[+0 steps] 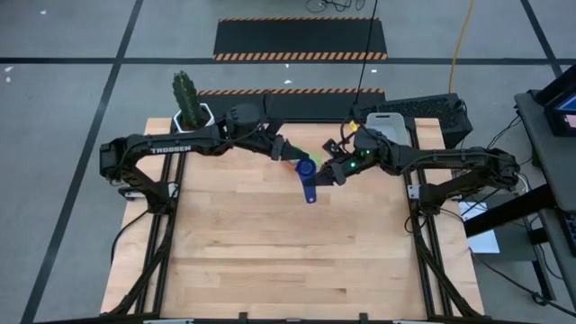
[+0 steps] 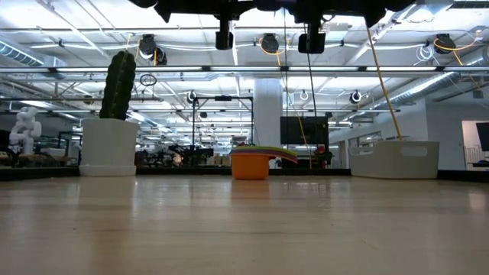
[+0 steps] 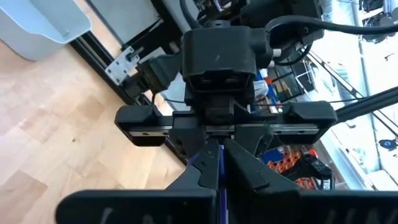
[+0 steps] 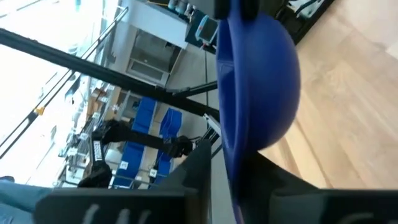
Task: Nest measuring cups in basket
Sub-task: Stack the dark blue measuring cup on top of the green measuring cup
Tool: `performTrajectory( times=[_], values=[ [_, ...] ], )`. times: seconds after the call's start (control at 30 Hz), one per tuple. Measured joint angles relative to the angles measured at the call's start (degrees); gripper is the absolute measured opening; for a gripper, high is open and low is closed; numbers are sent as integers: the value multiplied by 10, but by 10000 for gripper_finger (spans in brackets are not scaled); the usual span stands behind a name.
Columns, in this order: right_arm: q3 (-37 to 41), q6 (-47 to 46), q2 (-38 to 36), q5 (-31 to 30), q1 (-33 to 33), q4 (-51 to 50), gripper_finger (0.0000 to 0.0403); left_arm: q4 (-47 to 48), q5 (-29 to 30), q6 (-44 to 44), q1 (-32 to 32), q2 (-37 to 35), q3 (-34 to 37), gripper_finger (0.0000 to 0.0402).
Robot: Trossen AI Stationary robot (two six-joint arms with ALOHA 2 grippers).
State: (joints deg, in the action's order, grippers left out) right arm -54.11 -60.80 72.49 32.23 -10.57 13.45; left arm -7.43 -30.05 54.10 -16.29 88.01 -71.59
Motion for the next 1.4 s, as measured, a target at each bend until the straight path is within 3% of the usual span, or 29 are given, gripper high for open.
performTrajectory(
  times=[0.4, 0.7, 1.07, 1.4],
  values=[
    [0, 0, -10, -10, -35, -3, 155, -1, -44, 16, -70, -20, 0, 6],
    [0, 36, -40, -55, -86, 0, 181, -35, -27, 27, -134, -54, 0, 6],
    [0, 70, -56, -54, -129, 47, 181, -150, 101, 46, -153, -57, 0, 6],
    [0, 87, -56, -88, -180, 125, 181, -227, 249, 60, -116, -48, 0, 6]
  ],
)
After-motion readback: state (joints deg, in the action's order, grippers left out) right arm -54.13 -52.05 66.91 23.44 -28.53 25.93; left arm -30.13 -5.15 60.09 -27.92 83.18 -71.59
